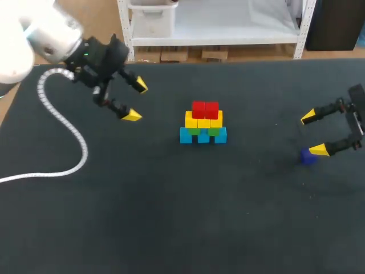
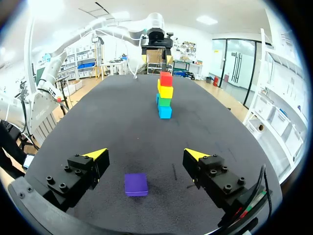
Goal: Place the blue cubes, place green cubes on the blue cubes, place the yellow cubes on the green cubes, then place the red cubes on the yellow cubes, and place purple cube on the red cubes.
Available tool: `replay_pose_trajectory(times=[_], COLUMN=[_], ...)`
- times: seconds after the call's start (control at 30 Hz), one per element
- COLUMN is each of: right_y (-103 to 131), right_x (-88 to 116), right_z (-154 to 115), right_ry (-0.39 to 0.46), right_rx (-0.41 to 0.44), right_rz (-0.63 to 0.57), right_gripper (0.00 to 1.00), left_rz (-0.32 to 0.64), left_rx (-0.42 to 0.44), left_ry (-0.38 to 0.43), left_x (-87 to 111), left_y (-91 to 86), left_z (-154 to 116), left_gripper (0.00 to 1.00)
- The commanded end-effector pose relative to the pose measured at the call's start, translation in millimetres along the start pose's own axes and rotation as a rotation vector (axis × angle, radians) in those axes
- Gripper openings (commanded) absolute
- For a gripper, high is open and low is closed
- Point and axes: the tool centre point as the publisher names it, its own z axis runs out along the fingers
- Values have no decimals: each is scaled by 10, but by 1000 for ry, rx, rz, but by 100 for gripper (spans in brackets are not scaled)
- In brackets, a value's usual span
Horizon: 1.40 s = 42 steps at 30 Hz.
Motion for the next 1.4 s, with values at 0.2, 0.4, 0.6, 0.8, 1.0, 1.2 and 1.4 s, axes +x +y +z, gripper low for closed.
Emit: replay_pose_trajectory(times=[0.2,0.4,0.6,0.8,1.0,1.2,1.4], right_y=[-1,-1,19,138,215,237,236], right_x=[0,0,14,112,129,210,327], right_z=[0,0,-5,-72,-164,-148,-53], right_ry=[-1,-1,14,174,199,221,233], right_rx=[0,0,-1,-27,-67,-75,-38], right_rz=[-1,-1,-22,-73,-107,-110,-99], right_gripper=[100,100,100,100,100,100,100], left_rz=[25,9,9,9,9,9,9], left_rx=[-69,-55,-55,-55,-55,-55,-55], left_ry=[-4,0,0,0,0,0,0], left_x=[279,434,434,434,434,434,434], left_y=[-231,-201,-201,-201,-201,-201,-201], left_z=[-352,-452,-452,-452,-452,-452,-452], left_gripper=[100,100,100,100,100,100,100])
